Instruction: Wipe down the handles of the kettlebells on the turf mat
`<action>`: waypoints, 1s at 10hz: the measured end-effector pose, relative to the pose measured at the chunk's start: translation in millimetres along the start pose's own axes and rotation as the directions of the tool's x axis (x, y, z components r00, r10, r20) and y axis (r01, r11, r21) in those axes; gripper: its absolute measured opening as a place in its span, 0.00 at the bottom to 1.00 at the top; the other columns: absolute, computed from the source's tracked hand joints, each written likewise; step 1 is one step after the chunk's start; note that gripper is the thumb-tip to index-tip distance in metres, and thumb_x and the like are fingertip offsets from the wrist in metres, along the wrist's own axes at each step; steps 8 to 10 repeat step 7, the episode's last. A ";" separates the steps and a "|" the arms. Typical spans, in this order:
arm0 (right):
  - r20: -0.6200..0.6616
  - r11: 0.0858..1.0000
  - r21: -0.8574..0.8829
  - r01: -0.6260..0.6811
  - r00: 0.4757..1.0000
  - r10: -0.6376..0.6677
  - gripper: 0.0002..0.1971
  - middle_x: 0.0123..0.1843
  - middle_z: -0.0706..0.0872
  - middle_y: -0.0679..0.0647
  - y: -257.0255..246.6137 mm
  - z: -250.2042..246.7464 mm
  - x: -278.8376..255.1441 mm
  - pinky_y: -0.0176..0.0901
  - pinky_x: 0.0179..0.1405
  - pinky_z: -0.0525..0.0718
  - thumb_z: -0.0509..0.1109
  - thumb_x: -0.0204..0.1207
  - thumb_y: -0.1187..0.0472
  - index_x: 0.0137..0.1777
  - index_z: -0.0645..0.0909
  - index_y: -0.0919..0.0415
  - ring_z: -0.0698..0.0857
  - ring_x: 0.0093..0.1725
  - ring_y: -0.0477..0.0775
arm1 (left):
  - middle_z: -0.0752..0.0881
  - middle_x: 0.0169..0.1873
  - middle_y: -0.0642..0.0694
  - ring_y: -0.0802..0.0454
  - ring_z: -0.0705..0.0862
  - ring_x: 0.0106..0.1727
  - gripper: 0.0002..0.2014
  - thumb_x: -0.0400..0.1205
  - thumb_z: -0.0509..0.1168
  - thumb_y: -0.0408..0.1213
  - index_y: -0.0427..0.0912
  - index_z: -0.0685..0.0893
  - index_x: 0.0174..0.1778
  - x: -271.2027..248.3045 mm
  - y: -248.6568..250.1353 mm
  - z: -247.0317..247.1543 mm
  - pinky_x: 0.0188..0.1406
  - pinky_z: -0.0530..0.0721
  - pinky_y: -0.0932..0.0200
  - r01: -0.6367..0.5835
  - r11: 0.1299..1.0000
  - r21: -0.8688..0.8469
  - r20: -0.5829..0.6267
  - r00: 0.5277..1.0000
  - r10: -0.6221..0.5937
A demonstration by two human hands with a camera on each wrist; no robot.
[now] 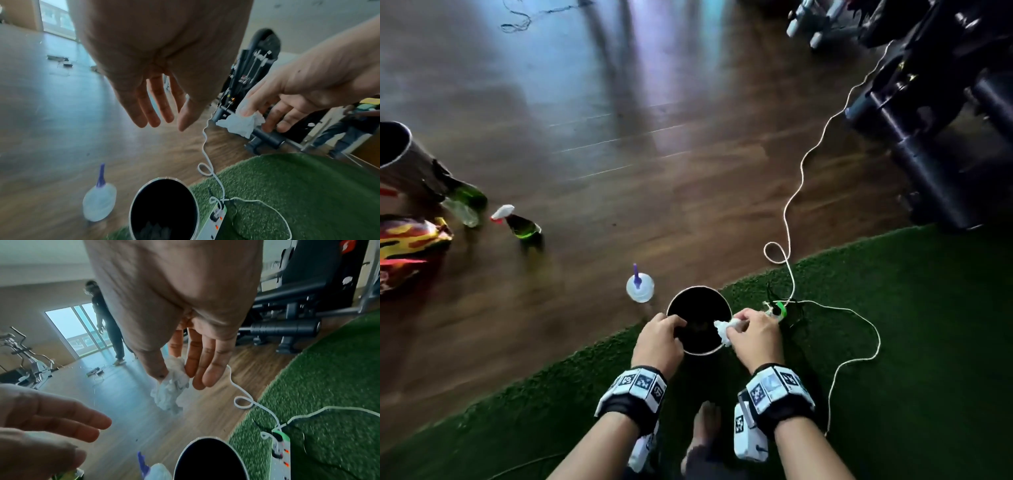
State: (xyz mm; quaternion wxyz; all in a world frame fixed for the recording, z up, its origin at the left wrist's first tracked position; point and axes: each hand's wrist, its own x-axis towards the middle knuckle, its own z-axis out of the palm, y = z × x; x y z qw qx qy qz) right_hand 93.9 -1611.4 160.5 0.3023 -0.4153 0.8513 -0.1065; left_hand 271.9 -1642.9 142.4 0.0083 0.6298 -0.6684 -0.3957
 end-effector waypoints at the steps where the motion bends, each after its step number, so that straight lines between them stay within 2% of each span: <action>1: 0.061 0.999 -0.031 -0.041 0.997 0.043 0.07 0.49 0.87 0.54 18.4 44.5 51.7 0.42 0.50 0.81 0.72 0.70 0.57 0.46 0.88 0.53 0.85 0.52 0.56 | 0.84 0.57 0.48 0.46 0.85 0.63 0.18 0.80 0.72 0.33 0.52 0.87 0.66 54.3 -25.2 44.4 0.61 0.79 0.55 0.093 0.996 0.009 0.050 0.994 -0.094; 2: 0.128 0.994 -0.077 -0.077 0.988 0.086 0.07 0.50 0.87 0.52 40.7 90.8 100.2 0.44 0.49 0.82 0.71 0.70 0.55 0.46 0.87 0.53 0.85 0.53 0.56 | 0.84 0.59 0.49 0.47 0.84 0.65 0.20 0.80 0.75 0.38 0.52 0.86 0.68 99.9 -49.8 86.6 0.63 0.77 0.56 0.191 0.982 -0.007 0.081 0.978 -0.190; 3: 0.209 0.987 -0.127 -0.100 0.970 0.125 0.03 0.50 0.86 0.51 61.1 131.0 133.3 0.45 0.47 0.83 0.71 0.70 0.54 0.41 0.83 0.51 0.86 0.52 0.57 | 0.84 0.60 0.48 0.47 0.84 0.66 0.20 0.80 0.76 0.40 0.52 0.86 0.69 129.6 -73.5 119.7 0.63 0.78 0.56 0.253 0.967 0.023 0.095 0.963 -0.254; 4: 0.268 0.982 -0.156 -0.109 0.952 0.148 0.04 0.51 0.86 0.51 76.9 159.0 156.0 0.45 0.47 0.83 0.72 0.67 0.54 0.42 0.83 0.49 0.86 0.52 0.58 | 0.85 0.62 0.47 0.46 0.83 0.67 0.21 0.80 0.76 0.40 0.51 0.86 0.70 145.3 -88.9 139.5 0.65 0.78 0.55 0.310 0.950 0.042 0.097 0.945 -0.312; 5: 0.331 0.985 -0.155 -0.070 0.936 0.118 0.11 0.51 0.87 0.53 83.7 177.6 176.8 0.45 0.50 0.85 0.76 0.67 0.50 0.49 0.86 0.50 0.86 0.53 0.59 | 0.84 0.64 0.45 0.44 0.83 0.69 0.22 0.81 0.75 0.40 0.50 0.84 0.72 156.6 -97.2 151.3 0.67 0.78 0.53 0.353 0.935 0.034 0.112 0.928 -0.354; 7: 0.386 0.987 -0.158 0.041 0.922 0.023 0.11 0.51 0.88 0.51 89.1 194.9 197.0 0.43 0.56 0.84 0.75 0.71 0.56 0.53 0.87 0.50 0.87 0.53 0.55 | 0.84 0.65 0.46 0.45 0.83 0.70 0.22 0.82 0.74 0.38 0.52 0.84 0.73 156.5 -100.3 160.4 0.70 0.79 0.51 0.434 0.899 -0.063 0.040 0.901 -0.432; 10: 0.386 0.987 -0.158 0.041 0.922 0.023 0.11 0.51 0.88 0.51 89.1 194.9 197.0 0.43 0.56 0.84 0.75 0.71 0.56 0.53 0.87 0.50 0.87 0.53 0.55 | 0.84 0.65 0.46 0.45 0.83 0.70 0.22 0.82 0.74 0.38 0.52 0.84 0.73 156.5 -100.3 160.4 0.70 0.79 0.51 0.434 0.899 -0.063 0.040 0.901 -0.432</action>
